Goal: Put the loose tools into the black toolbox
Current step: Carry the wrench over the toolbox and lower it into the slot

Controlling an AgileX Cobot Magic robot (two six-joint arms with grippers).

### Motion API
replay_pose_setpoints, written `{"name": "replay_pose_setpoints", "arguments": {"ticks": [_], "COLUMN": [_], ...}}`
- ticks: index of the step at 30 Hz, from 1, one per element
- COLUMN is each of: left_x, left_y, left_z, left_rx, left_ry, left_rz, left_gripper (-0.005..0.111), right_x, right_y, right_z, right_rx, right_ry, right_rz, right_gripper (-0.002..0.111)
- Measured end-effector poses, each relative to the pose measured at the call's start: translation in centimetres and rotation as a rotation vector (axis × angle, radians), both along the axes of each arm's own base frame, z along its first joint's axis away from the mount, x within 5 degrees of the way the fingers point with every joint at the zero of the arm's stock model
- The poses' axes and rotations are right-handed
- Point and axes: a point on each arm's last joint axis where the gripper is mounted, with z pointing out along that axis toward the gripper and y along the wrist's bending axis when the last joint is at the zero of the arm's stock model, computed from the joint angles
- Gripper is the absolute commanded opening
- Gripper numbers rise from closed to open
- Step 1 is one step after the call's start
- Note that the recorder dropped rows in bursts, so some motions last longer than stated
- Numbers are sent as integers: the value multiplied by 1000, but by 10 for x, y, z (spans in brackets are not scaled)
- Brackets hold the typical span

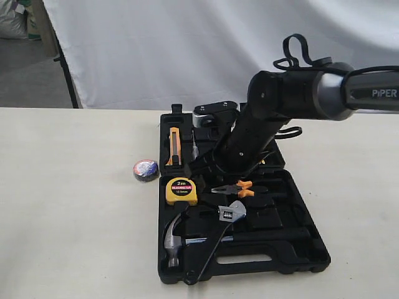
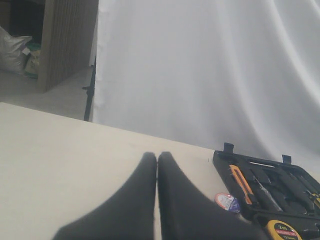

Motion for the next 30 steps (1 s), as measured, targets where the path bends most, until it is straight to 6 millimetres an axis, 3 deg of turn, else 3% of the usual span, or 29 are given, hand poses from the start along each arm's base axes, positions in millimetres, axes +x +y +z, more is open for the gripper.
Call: {"name": "replay_pose_setpoints", "arguments": {"ticks": [9,11,14,16,22,27,30], "left_x": [0,0,0,0,0,0,0], "left_y": [0,0,0,0,0,0,0], "left_z": [0,0,0,0,0,0,0], "left_rx": [0,0,0,0,0,0,0], "left_ry": [0,0,0,0,0,0,0], "left_rz": [0,0,0,0,0,0,0], "left_gripper": [1,1,1,1,1,1,1], "right_x": [-11,-13,-13,-15,-20,-17,-18], "right_y": [-3,-2,-2,-4,-5,1,4], "right_z": [-2,-2,-3,-3,-7,-36,-36], "right_rx": [-74,-67,-64,-85,-136,-155,-158], "right_ry": [121,143,171,198,223,246,244], "right_rz": [-52,-113,-230,-256,-305,-334,-330], "right_gripper": [46,51,70,74,73,73,73]}}
